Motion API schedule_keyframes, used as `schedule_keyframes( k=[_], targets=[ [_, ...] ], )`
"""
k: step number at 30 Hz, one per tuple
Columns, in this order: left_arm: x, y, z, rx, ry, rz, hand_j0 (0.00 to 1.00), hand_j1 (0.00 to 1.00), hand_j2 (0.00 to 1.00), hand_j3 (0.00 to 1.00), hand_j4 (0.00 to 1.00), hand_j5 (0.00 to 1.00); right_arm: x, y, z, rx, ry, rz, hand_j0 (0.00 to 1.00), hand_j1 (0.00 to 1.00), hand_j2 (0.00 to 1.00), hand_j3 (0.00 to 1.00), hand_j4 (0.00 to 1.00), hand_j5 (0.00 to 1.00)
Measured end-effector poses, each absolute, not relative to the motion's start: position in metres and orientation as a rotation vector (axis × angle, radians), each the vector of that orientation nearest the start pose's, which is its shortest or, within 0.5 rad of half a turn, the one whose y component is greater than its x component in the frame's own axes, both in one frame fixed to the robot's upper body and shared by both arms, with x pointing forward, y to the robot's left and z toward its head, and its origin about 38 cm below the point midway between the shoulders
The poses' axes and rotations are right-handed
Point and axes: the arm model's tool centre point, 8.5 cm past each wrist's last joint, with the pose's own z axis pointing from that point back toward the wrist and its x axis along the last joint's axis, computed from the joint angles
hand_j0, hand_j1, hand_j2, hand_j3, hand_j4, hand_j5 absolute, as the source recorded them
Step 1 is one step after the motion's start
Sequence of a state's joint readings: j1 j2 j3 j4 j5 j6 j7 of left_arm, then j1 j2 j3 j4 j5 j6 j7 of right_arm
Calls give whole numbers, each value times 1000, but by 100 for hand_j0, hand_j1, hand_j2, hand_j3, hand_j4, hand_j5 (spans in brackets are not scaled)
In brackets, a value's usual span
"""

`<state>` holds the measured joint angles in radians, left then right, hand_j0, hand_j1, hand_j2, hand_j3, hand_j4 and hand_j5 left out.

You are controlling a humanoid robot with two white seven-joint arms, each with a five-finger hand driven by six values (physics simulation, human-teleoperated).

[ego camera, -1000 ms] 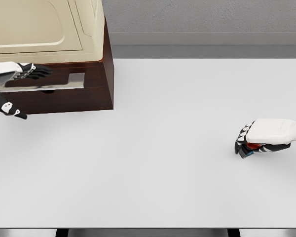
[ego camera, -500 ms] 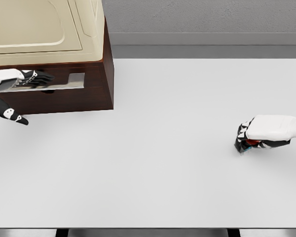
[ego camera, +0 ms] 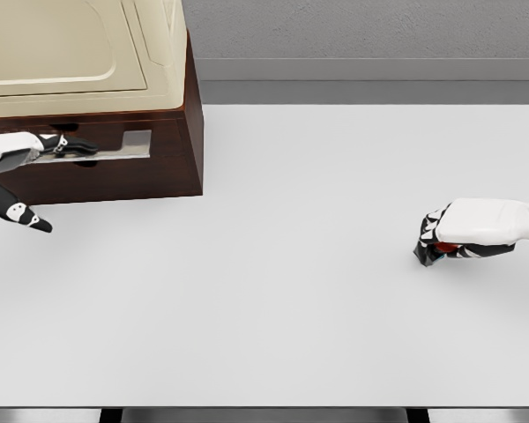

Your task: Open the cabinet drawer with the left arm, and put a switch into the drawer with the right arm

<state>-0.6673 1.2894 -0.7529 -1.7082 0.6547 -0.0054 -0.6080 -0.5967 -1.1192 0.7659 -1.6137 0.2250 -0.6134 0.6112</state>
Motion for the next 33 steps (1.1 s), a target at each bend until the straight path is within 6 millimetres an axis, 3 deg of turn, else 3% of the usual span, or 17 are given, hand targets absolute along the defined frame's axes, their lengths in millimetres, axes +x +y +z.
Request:
schedule_keyframes(
  k=[24,33],
  targets=[
    [365,380,279,-195,-1158,-1222,100,100,100,100,100,100,387,-331,211,-210,-1216,2226,50,50,50,50,50,50],
    [359,389,288,-221,-1156,-1171,100,100,100,100,100,100,394,-321,215,-211,-1257,2222,48,48,48,48,48,48]
  ],
)
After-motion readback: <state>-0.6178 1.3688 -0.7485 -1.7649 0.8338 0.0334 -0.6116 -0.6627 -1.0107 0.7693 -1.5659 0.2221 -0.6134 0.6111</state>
